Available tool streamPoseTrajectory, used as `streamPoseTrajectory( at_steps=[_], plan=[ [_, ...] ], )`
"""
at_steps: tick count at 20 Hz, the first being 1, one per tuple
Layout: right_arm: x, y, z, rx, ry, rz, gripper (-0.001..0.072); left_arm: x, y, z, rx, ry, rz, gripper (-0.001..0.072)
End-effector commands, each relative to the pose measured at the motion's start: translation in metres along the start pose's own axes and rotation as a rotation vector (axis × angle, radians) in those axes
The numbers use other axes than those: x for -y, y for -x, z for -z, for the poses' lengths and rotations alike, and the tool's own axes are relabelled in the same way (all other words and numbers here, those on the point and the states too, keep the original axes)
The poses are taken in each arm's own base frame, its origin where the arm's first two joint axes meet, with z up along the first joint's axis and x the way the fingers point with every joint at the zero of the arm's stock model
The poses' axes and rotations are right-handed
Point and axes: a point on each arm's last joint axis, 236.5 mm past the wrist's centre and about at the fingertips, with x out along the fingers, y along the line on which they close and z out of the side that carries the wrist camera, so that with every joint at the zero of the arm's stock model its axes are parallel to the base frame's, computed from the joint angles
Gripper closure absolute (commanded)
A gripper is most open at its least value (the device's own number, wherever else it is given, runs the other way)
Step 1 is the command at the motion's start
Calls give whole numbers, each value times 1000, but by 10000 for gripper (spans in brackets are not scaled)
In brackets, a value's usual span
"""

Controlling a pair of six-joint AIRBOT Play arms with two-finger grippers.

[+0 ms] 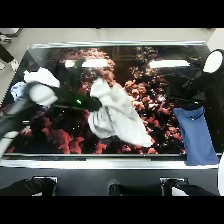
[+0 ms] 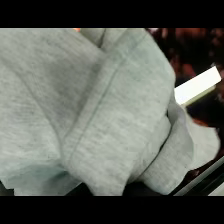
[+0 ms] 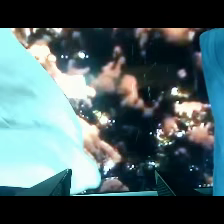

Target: Fold the shirts.

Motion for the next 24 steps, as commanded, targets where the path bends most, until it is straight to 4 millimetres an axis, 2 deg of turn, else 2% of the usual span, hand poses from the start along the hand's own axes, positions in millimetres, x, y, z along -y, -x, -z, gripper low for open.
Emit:
streamPoseTrajectory(
  at_steps=[1, 2, 3, 4, 6, 8, 10, 11, 13, 14, 15, 16, 18, 21, 24],
  plan=[
    [-1, 8, -4, 41, -6, -7, 88, -44, -73, 81, -248, 59, -74, 590],
    [-6, 7, -10, 62, 3, -27, 88, -59, -75, 96, -311, 66, -110, 322],
    [-12, 4, -15, 73, 24, -52, 87, -76, -70, 105, -355, 61, -153, 12],
    [-19, -2, -18, 70, 47, -77, 87, -95, -59, 106, -369, 45, -208, -13],
    [-25, -23, -19, 13, 71, -101, 86, -138, -22, 90, -323, 11, -325, -13],
    [-23, -49, -12, -83, 74, -90, 89, -172, 20, 77, -250, 49, -392, -13],
    [-21, -70, -3, -171, 79, -86, 124, -191, 52, 88, -252, 166, -386, -13],
    [-23, -78, 4, -206, 76, -95, 125, -190, 57, 101, -271, 215, -332, -6],
    [-27, -96, 35, -297, 72, -128, 125, -176, 47, 126, -273, 305, -213, -6],
    [-29, -107, 55, -341, 79, -153, 125, -162, 35, 140, -279, 342, -140, -4],
    [-30, -117, 74, -375, 85, -174, 125, -144, 21, 152, -283, 350, -63, 75],
    [-32, -126, 94, -400, 90, -198, 125, -126, 5, 162, -277, 355, 10, 115],
    [-32, -136, 126, -430, 105, -226, 123, -96, -19, 177, -277, 381, 109, 105],
    [-26, -142, 159, -460, 120, -227, 84, -68, -40, 183, -257, 370, 155, 81],
    [-24, -149, 176, -499, 107, -226, 84, -59, -50, 177, -220, 319, 141, 86]
  ],
)
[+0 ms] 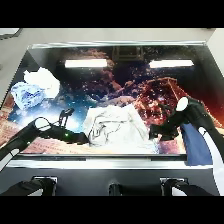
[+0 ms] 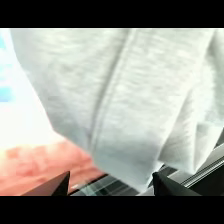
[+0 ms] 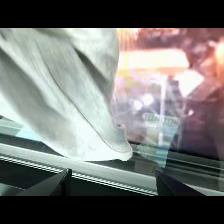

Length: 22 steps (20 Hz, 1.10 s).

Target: Fold the shirts.

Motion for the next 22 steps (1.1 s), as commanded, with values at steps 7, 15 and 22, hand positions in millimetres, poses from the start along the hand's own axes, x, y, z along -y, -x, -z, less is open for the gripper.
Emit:
streamPoseTrajectory(
  at_steps=[7, 15, 22],
  plan=[
    [-3, -49, 0, 52, -8, -78, 29, -9, -18, -2, 41, -42, -72, 581],
    [-44, -51, -24, 109, -47, -273, 660, -1, -9, -9, 59, -58, -62, 667],
    [-60, 282, -64, 1118, 192, 76, 660, 71, 317, -133, 935, -206, -278, 668]
  ],
)
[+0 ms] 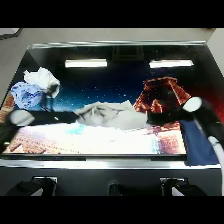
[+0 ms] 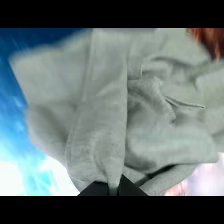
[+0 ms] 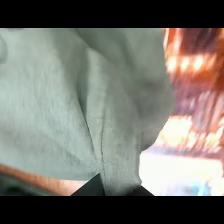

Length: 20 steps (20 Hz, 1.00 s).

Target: Fold the shirts.

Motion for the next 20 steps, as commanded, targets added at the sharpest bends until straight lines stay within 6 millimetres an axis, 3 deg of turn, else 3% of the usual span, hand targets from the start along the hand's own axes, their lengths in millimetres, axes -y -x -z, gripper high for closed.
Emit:
streamPoseTrajectory(
  at_steps=[1, 2, 3, 4, 5, 6, 8, 15, 17, 18, 20],
  plan=[
    [-28, 222, -120, 734, 164, 240, 661, -1, 189, -134, 541, -44, -191, 668],
    [-49, 302, -129, 963, 211, 275, 661, 12, 254, -157, 702, -53, -211, 668],
    [-70, 364, -125, 1136, 235, 274, 661, 25, 306, -168, 826, -72, -228, 668],
    [-90, 412, -112, 1270, 222, 229, 661, 38, 345, -172, 916, -74, -229, 668],
    [-105, 438, -100, 1341, 196, 162, 661, 57, 370, -172, 974, -86, -191, 668],
    [-118, 449, -89, 1362, 180, 91, 661, 75, 380, -170, 997, -93, -129, 668],
    [-124, 441, -77, 1314, 171, 46, 661, 92, 382, -165, 991, -135, -78, 668],
    [-96, 381, -56, 1036, 121, 136, 661, 72, 377, -170, 976, -151, -172, 667],
    [-74, 338, -51, 856, 26, 164, 661, 53, 345, -176, 886, -138, -206, 667],
    [-60, 303, -46, 706, -9, 190, 661, 38, 315, -178, 803, -120, -216, 667],
    [-28, 226, -27, 366, -82, 241, 661, -3, 225, -168, 563, -47, -224, 667]
  ],
)
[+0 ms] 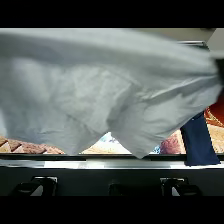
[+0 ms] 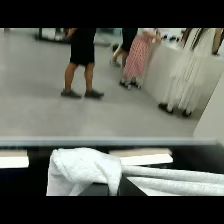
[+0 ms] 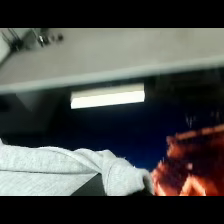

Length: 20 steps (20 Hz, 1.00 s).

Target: Fold the shirts.

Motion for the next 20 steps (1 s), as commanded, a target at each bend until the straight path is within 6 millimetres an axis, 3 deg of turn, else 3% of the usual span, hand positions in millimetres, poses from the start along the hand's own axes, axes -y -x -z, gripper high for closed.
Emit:
streamPoseTrajectory(
  at_steps=[1, 3, 5, 7, 9, 10, 13, 14, 15, 16, 18, 20],
  plan=[
    [38, -62, 111, -534, -51, 132, 661, -37, -82, 112, -344, 18, -45, 667],
    [56, -128, 160, -703, -75, 154, 660, -68, -140, 206, -544, 43, -72, 666],
    [67, -205, 186, -705, -120, 145, 658, -91, -190, 283, -672, 110, -92, 666],
    [62, -277, 198, -638, -214, 81, 658, -102, -225, 334, -747, 169, -93, 666],
    [55, -320, 211, -603, -325, 29, 659, -103, -241, 373, -823, 239, -80, 665],
    [52, -331, 221, -615, -377, 16, 659, -99, -243, 388, -857, 281, -68, 665],
    [37, -347, 243, -671, -504, -33, 656, -87, -234, 413, -954, 345, -35, 660],
    [35, -346, 240, -667, -514, -41, 598, -87, -231, 411, -965, 345, -32, 526],
    [36, -342, 229, -659, -514, -47, 386, -89, -225, 404, -983, 348, -28, 174],
    [42, -334, 215, -651, -504, -53, 198, -96, -215, 396, -1022, 341, -28, -13],
    [68, -306, 183, -645, -449, -55, 138, -131, -178, 377, -1131, 297, -79, -6],
    [109, -266, 176, -701, -464, -16, 148, -174, -129, 368, -1233, 298, -158, 55]
  ],
)
